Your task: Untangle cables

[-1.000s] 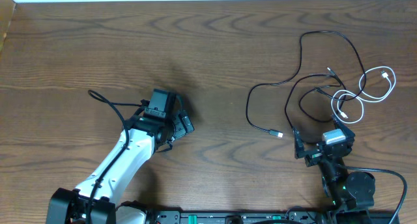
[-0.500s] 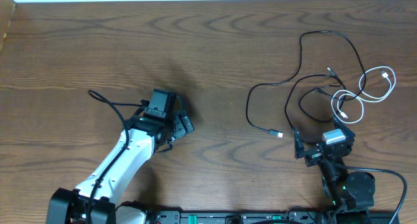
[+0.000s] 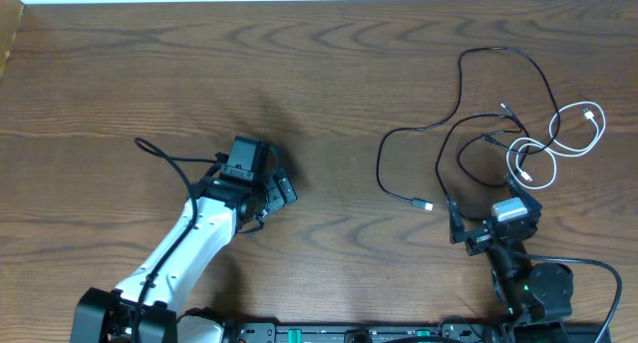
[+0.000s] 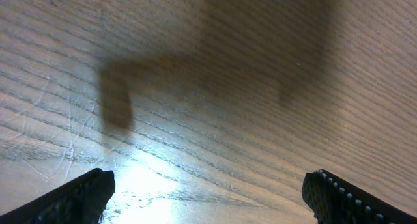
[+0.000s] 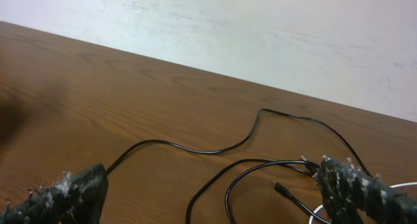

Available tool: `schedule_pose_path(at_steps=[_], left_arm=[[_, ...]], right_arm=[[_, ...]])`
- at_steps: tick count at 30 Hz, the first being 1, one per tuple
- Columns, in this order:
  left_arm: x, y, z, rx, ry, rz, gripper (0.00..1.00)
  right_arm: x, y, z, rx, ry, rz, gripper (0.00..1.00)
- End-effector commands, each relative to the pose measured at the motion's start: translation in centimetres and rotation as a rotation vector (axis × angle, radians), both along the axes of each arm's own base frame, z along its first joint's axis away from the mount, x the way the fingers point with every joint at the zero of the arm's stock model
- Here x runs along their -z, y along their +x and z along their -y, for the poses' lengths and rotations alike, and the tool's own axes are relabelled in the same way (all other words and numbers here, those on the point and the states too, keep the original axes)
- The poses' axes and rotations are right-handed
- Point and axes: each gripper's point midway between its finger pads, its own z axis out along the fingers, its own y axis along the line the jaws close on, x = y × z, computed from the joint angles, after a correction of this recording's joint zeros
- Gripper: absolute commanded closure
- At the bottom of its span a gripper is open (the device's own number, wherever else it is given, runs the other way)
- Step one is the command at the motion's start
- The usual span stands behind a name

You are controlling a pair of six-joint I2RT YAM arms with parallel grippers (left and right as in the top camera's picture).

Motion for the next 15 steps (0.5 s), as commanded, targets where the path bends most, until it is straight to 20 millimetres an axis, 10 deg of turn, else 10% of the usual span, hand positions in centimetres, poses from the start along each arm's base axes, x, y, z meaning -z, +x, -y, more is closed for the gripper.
schedule_pose_path(at_steps=[1, 15], left_arm=[[0.2, -0.1, -0.2, -0.009, 0.004, -0.009, 0.02], [-3.7, 0.8, 0.1, -0.007, -0.038, 0.135, 0.02]], right_arm=[[-0.1, 0.0, 0.0, 0.000, -0.013, 0.008, 0.01], [-0.1, 0.0, 0.0, 0.001, -0.013, 0.009, 0.01]])
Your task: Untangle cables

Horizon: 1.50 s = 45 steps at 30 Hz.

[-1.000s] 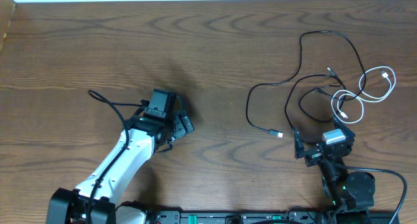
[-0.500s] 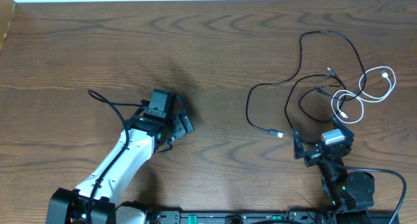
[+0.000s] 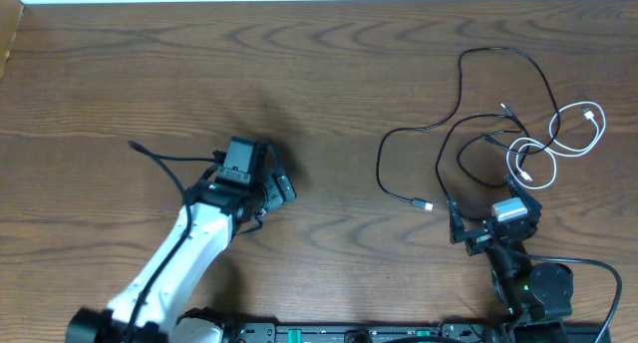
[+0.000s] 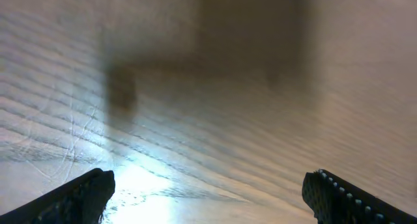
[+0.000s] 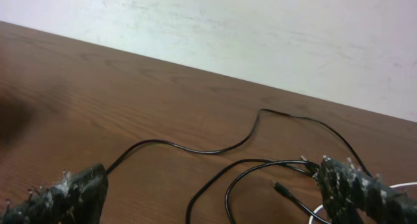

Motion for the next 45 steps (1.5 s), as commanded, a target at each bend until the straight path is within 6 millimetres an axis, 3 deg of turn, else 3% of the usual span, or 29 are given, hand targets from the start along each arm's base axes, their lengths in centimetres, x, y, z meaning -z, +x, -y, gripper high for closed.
schedule_pose_path(at_steps=[1, 10, 15, 24, 38, 45], left_arm=[[-2.3, 0.3, 0.0, -0.007, -0.023, 0.083, 0.02], [-9.5, 0.4, 0.0, -0.007, -0.099, 0.342, 0.02], [-11.1, 0.1, -0.1, -0.007, -0.116, 0.402, 0.02], [-10.6, 0.1, -0.1, -0.007, -0.110, 0.380, 0.02], [-10.0, -2.4, -0.8, -0.007, -0.106, 0.368, 0.02], [-8.2, -3.6, -1.1, -0.007, -0.100, 0.348, 0.02]], right_arm=[[-0.1, 0.0, 0.0, 0.000, -0.013, 0.008, 0.01], [-0.1, -0.1, 0.0, 0.000, -0.013, 0.008, 0.01], [-0.1, 0.0, 0.0, 0.000, -0.013, 0.008, 0.01], [-0.1, -0.1, 0.0, 0.000, -0.013, 0.008, 0.01], [-0.1, -0.1, 0.0, 0.000, -0.013, 0.009, 0.01], [-0.1, 0.0, 0.0, 0.000, -0.013, 0.008, 0.01]])
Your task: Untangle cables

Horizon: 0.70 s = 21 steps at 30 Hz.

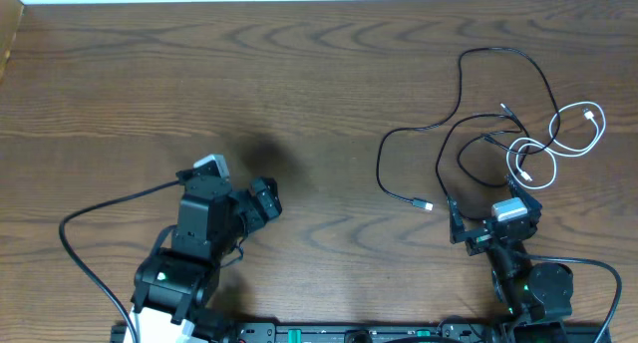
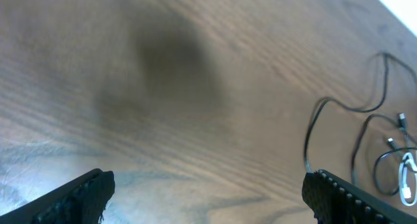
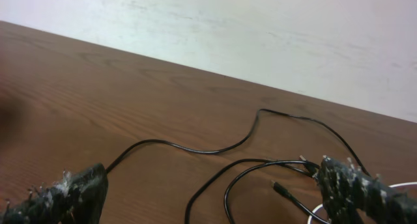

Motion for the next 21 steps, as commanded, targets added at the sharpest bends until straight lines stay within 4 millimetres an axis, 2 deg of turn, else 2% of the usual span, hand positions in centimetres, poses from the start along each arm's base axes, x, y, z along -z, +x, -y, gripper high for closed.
schedule_pose_path(at_steps=[1, 12, 21], left_arm=[[1.1, -0.6, -0.3, -0.007, 0.007, -0.029, 0.02], [3.7, -2.6, -0.9, -0.007, 0.030, -0.107, 0.02], [7.6, -5.2, -1.6, -0.007, 0.033, -0.118, 0.02]], right_arm=[[-0.1, -0.1, -0.1, -0.002, -0.011, 0.007, 0.01], [-0.1, -0.1, -0.1, -0.002, -0.011, 0.008, 0.01], [-0.1, -0.1, 0.0, -0.001, -0.011, 0.007, 0.01]])
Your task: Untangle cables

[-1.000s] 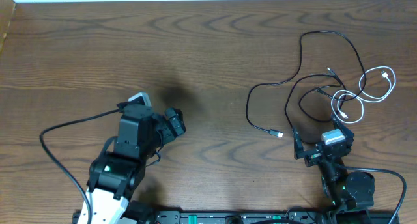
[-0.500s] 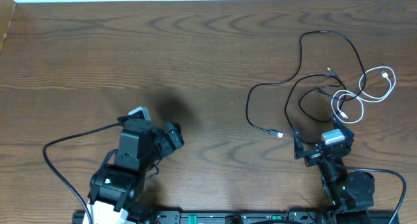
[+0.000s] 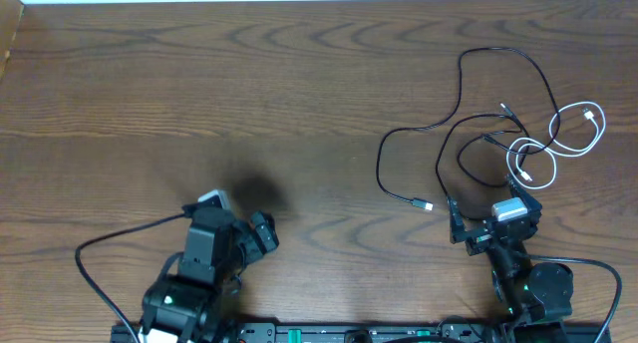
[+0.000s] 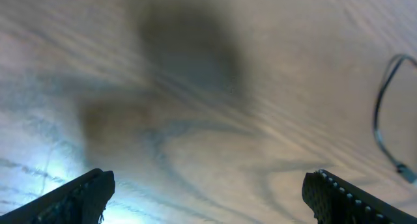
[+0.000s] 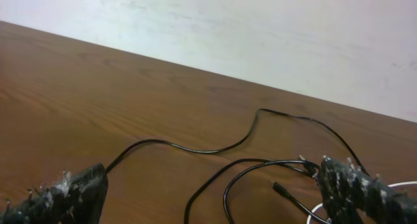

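Note:
Two thin black cables (image 3: 380, 164) lie looped and crossed at the right of the table, with a white cable (image 3: 594, 114) coiled through their far right part. One black plug end (image 3: 424, 205) rests left of the tangle. My right gripper (image 3: 490, 215) stands open just in front of the tangle; in its wrist view the black loops (image 5: 195, 150) lie between and beyond the spread fingers (image 5: 65, 191), touching nothing. My left gripper (image 3: 261, 233) is open low at the near left, over bare wood (image 4: 208, 120). A black cable (image 4: 381, 100) shows blurred at that view's right edge.
The brown wooden table (image 3: 299, 74) reaches a pale wall at the back (image 5: 260, 35). The left arm's own black lead (image 3: 110, 241) loops over the near left of the table. The arm bases sit along the near edge.
My left gripper has drawn back toward the near edge, still open. The right gripper and the cables are where they were.
My left arm first reached out over bare wood at mid-left, gripper open, and stood nearly the same half a second later. By 0.7 s ago it had folded back toward its base, and now sits nearer still. The right gripper stayed open before the unmoved tangle.

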Available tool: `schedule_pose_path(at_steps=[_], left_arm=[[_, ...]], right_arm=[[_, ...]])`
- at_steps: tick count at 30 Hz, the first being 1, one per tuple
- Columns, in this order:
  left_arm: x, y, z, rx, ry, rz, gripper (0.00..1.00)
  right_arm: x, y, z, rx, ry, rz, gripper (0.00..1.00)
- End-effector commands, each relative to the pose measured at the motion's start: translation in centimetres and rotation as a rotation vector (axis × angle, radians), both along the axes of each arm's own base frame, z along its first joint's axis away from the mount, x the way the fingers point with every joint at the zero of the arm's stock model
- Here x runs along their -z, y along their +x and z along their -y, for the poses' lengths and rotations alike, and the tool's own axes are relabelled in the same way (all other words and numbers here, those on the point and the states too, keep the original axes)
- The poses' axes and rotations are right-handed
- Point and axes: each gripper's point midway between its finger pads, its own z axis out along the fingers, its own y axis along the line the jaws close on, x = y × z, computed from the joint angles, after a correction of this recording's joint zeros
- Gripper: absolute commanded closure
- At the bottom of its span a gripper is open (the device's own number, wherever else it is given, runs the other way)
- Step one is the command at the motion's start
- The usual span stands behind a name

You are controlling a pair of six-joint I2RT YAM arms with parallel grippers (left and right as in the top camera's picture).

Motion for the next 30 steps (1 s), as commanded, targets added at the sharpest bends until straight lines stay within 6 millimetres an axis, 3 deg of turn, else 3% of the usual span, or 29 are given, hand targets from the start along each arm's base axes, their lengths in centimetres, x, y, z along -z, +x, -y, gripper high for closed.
schedule_pose_path(at_steps=[1, 8, 16, 30], left_arm=[[1.0, -0.6, -0.3, -0.007, -0.002, 0.003, 0.02], [2.6, -1.4, -0.5, -0.007, -0.006, 0.020, 0.02], [5.8, -2.7, -1.0, -0.007, 0.012, -0.019, 0.02], [5.4, -2.4, -1.0, -0.010, 0.009, 0.006, 0.02]], right_arm=[[-0.1, -0.1, 0.0, -0.001, -0.011, 0.007, 0.01], [-0.1, -0.1, 0.0, -0.001, -0.011, 0.007, 0.01], [-0.1, -0.1, 0.0, -0.001, -0.011, 0.008, 0.01], [-0.1, -0.1, 0.0, -0.001, -0.011, 0.007, 0.01]])
